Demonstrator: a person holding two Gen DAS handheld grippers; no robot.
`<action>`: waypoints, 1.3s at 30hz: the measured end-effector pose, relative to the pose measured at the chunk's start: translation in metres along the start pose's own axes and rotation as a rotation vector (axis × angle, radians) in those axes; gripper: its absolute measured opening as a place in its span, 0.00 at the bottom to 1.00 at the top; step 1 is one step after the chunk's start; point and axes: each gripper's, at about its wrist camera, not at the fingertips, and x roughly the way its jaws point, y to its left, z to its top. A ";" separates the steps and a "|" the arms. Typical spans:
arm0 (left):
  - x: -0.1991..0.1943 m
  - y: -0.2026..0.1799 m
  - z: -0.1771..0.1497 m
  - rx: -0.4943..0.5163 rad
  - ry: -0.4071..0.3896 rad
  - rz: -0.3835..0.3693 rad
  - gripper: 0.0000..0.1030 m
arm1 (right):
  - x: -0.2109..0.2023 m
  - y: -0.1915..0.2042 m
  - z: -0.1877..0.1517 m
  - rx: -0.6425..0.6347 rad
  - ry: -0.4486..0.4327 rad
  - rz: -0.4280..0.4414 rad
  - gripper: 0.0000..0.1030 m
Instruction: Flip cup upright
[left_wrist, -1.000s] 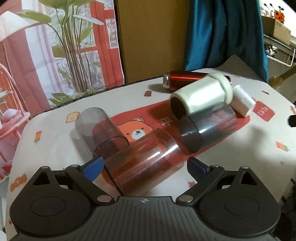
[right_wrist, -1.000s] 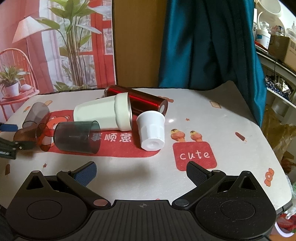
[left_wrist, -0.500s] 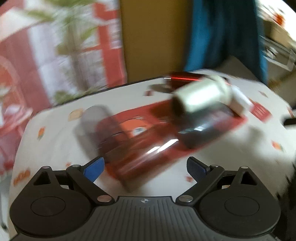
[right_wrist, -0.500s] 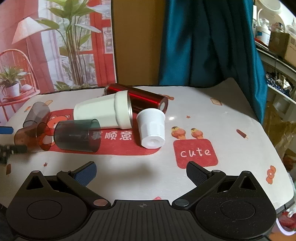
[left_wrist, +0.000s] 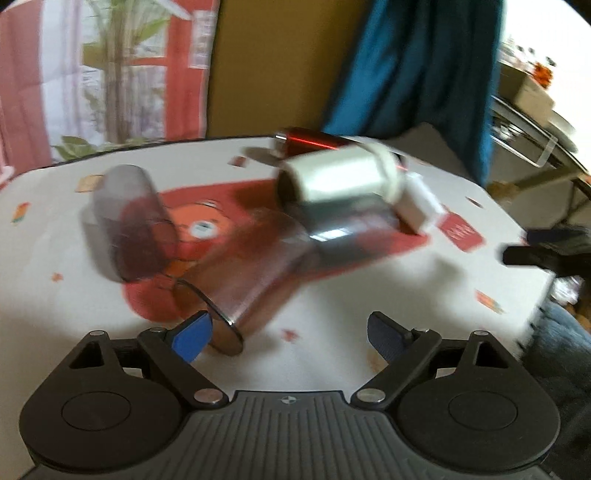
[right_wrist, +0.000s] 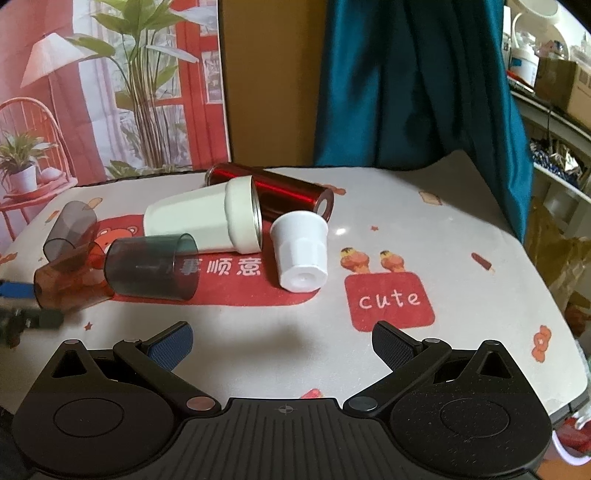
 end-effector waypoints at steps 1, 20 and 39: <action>-0.002 -0.008 -0.002 0.022 0.008 -0.019 0.90 | 0.000 0.000 -0.001 0.003 0.003 0.004 1.00; 0.049 -0.018 0.024 -0.020 0.121 0.055 0.71 | -0.009 -0.010 -0.001 0.041 -0.019 -0.001 1.00; 0.019 -0.060 -0.002 -0.581 0.140 0.327 0.71 | -0.012 -0.014 -0.018 0.045 0.008 0.048 1.00</action>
